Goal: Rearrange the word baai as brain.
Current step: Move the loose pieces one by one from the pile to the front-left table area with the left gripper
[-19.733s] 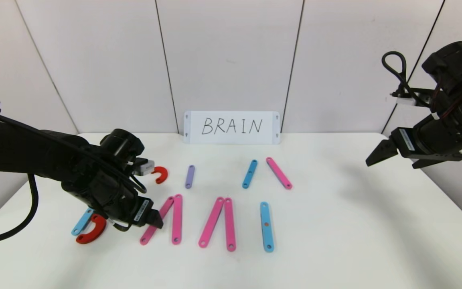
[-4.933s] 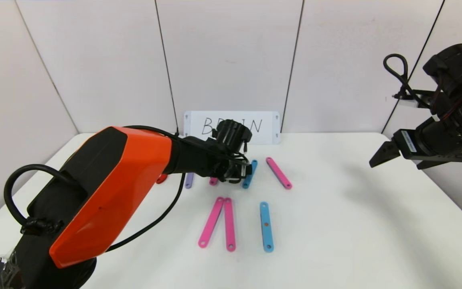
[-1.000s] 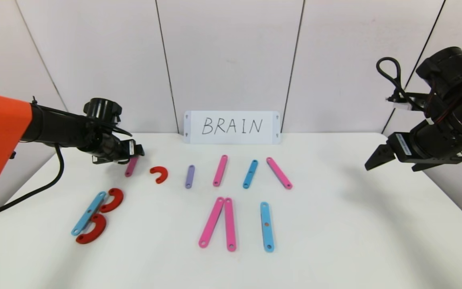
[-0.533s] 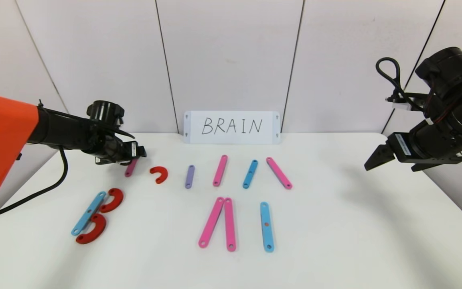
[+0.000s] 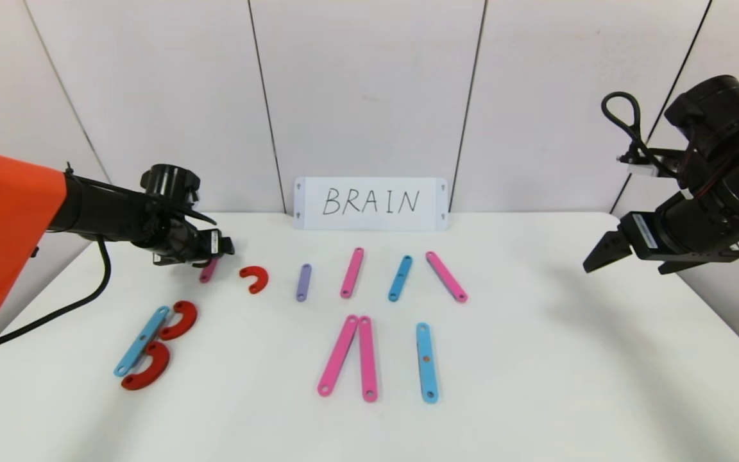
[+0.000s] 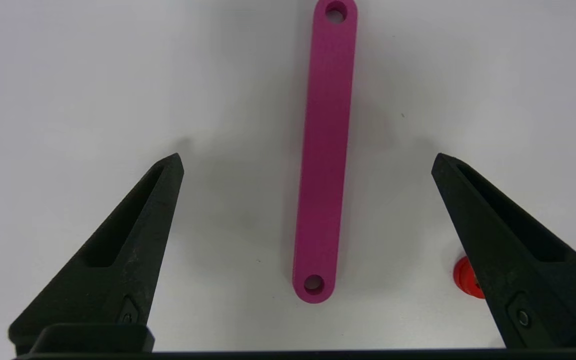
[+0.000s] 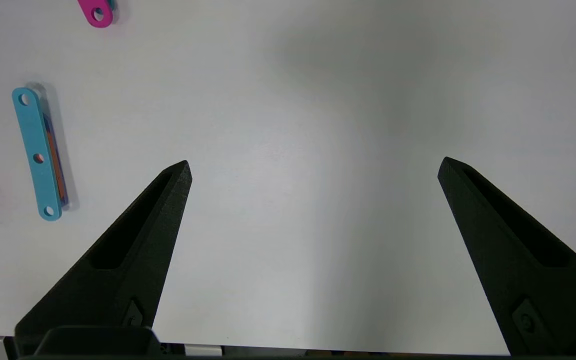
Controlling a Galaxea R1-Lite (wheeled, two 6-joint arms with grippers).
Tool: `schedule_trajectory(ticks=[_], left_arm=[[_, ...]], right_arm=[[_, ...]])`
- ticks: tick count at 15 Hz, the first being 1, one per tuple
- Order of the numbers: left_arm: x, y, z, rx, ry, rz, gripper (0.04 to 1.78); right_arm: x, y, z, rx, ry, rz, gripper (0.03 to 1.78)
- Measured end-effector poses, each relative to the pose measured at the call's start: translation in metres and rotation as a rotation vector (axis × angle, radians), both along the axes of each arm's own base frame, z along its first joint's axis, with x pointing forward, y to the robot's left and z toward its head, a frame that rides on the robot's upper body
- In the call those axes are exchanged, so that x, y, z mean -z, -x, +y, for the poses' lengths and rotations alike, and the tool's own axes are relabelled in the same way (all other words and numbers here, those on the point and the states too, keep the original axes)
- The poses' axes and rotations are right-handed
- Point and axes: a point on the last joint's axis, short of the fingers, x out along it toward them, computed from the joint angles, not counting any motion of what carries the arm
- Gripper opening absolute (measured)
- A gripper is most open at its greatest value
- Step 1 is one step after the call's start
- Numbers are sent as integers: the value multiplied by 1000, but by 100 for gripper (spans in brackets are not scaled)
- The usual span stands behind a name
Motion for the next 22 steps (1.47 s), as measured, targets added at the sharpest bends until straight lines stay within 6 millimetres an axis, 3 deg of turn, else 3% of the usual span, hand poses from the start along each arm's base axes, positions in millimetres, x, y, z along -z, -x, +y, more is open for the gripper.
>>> schedule_trajectory(ticks=[17, 20, 22], left_arm=[[7, -2, 2, 14, -18, 20, 173], [8, -3, 1, 21, -21, 21, 155], [8, -3, 1, 20, -21, 19, 131]], right_arm=[[0, 0, 0, -1, 0, 0, 172], [0, 0, 0, 0, 0, 0, 172], [0, 0, 0, 0, 0, 0, 172]])
